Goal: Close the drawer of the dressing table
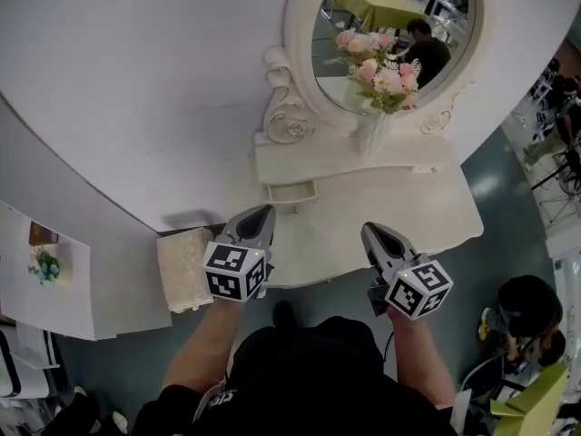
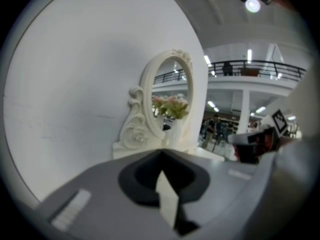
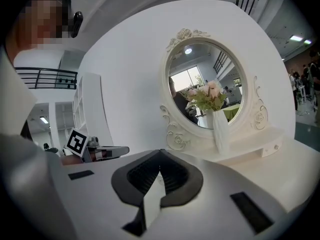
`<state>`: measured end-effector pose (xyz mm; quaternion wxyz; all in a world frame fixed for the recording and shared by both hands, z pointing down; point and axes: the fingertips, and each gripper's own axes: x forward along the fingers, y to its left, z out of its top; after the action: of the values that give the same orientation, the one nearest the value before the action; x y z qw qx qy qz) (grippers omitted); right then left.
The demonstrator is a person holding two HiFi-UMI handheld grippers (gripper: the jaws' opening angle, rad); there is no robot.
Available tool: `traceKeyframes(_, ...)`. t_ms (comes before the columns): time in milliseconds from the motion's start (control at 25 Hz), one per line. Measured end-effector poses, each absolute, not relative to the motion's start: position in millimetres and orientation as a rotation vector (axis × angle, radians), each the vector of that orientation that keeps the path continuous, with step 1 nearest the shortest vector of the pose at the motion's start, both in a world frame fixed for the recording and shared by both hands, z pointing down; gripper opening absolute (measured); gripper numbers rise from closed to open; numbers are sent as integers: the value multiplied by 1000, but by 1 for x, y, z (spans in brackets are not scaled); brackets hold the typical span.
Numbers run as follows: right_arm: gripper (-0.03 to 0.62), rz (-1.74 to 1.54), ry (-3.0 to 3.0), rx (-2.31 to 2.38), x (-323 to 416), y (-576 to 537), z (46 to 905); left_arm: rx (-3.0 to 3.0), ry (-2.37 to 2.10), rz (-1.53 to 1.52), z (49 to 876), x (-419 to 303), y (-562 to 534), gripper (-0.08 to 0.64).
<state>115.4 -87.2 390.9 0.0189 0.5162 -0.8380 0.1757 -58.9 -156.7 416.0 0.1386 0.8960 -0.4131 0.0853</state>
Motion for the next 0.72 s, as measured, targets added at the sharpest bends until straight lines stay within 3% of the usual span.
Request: traceKeyframes(720, -5, 691, -2600, 1335, 100, -168, 444, 2453, -1230, 342, 460, -37, -212, 9)
